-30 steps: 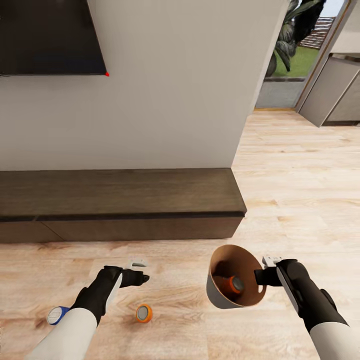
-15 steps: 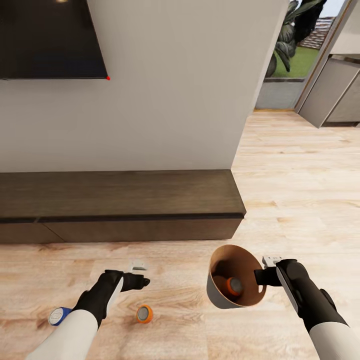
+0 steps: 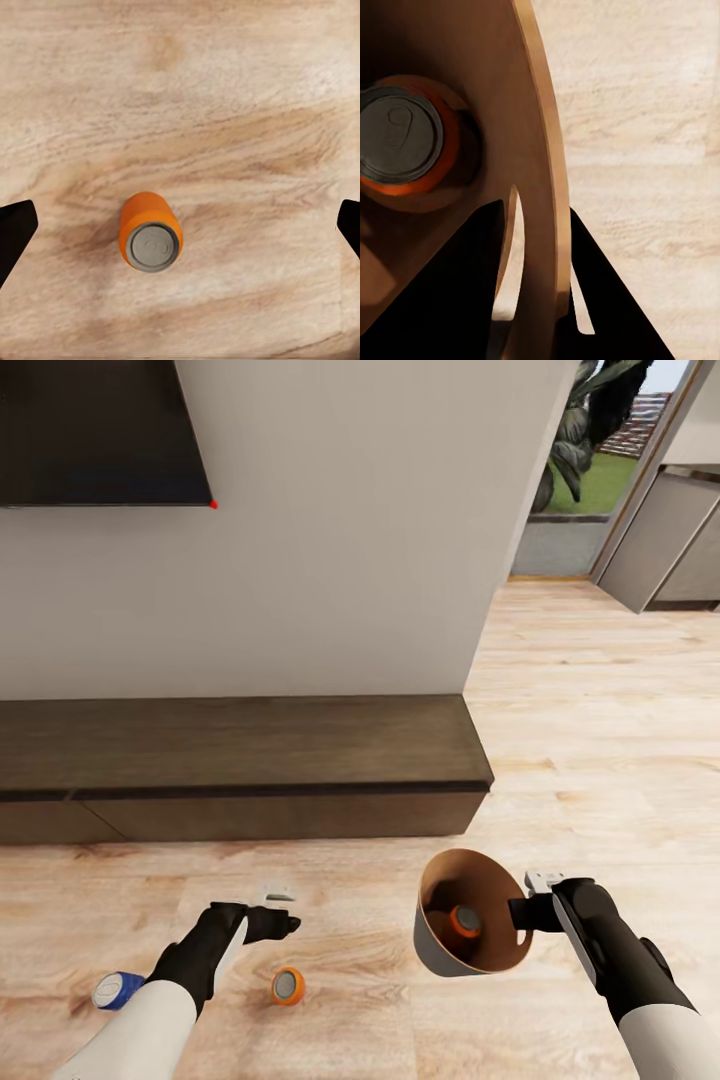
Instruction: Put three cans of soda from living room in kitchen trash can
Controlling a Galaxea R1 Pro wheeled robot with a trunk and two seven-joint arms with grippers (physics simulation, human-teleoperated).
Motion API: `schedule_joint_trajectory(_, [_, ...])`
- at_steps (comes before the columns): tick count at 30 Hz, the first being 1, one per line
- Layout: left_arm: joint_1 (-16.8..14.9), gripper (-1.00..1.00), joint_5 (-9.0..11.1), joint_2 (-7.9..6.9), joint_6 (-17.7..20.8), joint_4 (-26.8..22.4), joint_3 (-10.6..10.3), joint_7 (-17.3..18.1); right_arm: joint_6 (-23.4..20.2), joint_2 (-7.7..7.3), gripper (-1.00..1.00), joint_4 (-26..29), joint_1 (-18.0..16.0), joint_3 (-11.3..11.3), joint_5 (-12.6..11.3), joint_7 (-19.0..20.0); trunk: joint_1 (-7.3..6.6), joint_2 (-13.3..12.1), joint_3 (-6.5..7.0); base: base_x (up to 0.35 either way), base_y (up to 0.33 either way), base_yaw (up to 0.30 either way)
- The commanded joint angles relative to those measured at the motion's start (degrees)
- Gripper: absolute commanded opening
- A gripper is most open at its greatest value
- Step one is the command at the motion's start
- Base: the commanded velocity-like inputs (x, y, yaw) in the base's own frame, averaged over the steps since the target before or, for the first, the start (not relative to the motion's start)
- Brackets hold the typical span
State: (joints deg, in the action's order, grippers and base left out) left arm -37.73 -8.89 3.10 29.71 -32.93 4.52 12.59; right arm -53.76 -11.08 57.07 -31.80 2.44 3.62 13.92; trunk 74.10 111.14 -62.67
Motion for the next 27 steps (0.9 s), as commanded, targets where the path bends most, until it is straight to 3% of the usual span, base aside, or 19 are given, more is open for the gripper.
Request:
schedule_joint_trajectory(1, [-0.1,1.0,0.0,-0.01,0.0,0.5,0.0,0.0,-0.1,-0.01,-1.0,0.1,0.0,0.0,-1.2,0.3,0.22,0.4,-0.18,0.0,0.0,0.0])
schedule_joint_trajectory(14, [-1.3,1.0,0.1,0.02,0.3,4.7,0.1,-1.9,-0.1,-0.04,-1.0,0.7,0.0,0.4,-1.5,0.4,3.08,5.6,-2.69,0.0,0.0,0.0])
schedule_joint_trajectory(22, [-3.3,1.0,4.0,-0.37,0.3,9.3,-0.1,-3.1,0.0,-0.02,-1.0,3.0,0.0,0.8,-1.9,0.7,4.83,8.8,-4.28,0.0,0.0,0.0])
schedule_joint_trajectory(27, [-3.6,1.0,4.8,-0.39,0.4,10.0,-0.2,-3.5,0.1,-0.02,-1.0,5.3,0.0,0.8,-1.9,0.9,5.93,10.8,-5.19,0.0,0.0,0.0])
